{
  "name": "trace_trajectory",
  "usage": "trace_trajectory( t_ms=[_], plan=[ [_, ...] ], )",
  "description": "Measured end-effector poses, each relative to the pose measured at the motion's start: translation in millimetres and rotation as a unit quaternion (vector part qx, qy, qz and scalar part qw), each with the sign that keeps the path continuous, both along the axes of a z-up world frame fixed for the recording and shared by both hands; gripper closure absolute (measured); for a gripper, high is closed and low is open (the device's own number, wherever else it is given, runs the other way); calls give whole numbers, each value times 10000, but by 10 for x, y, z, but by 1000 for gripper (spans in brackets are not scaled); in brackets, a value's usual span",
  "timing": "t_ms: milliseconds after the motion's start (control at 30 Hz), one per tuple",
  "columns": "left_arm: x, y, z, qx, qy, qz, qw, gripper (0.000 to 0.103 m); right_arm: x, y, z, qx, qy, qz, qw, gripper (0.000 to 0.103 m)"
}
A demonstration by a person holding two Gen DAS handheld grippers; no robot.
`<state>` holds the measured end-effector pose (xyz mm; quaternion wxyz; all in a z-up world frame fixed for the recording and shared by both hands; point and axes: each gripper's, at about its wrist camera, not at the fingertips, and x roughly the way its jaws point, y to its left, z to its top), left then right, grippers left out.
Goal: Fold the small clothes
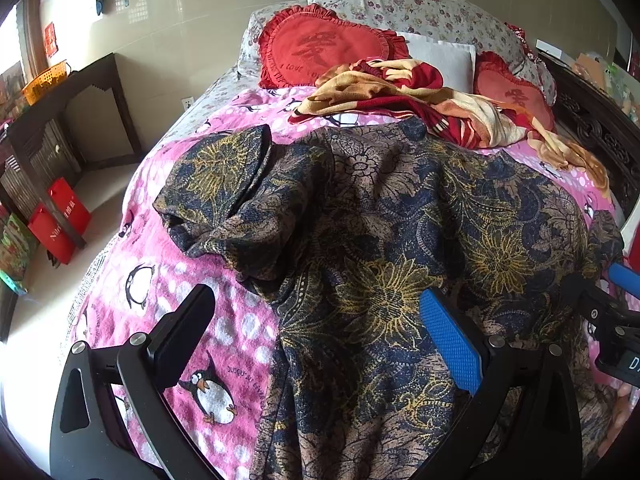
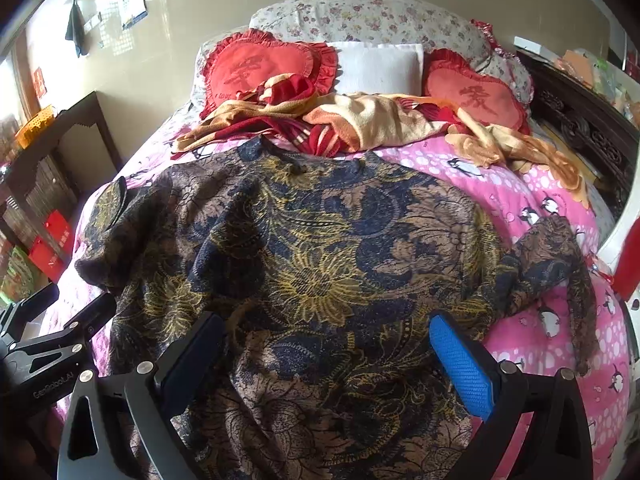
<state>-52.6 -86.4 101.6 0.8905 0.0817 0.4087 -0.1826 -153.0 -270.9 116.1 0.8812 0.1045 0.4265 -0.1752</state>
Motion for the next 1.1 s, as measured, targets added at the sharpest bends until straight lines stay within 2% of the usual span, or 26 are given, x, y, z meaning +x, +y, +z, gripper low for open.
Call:
trace_trajectory(
  t_ms=[300, 733, 767, 933, 1100],
  plan=[
    [47, 19, -35, 1, 37, 33, 10000, 0, 51, 42, -57, -38, 100, 47, 9999, 0],
    [322, 392, -194, -31, 222, 566, 9981, 0, 299, 239, -129, -32, 125, 399, 9991, 0],
    [354, 431, -206, -47, 236, 618, 9978, 0, 334, 270, -124, -5, 96, 458, 9989, 1],
    [512, 619, -294, -47, 321, 895, 9955, 0, 618, 434, -12, 327, -219, 996, 9943, 18],
    [688, 803, -401, -153, 454, 1169, 9920, 0, 1091, 667, 179, 946, -665, 1736, 9780, 21]
  ],
)
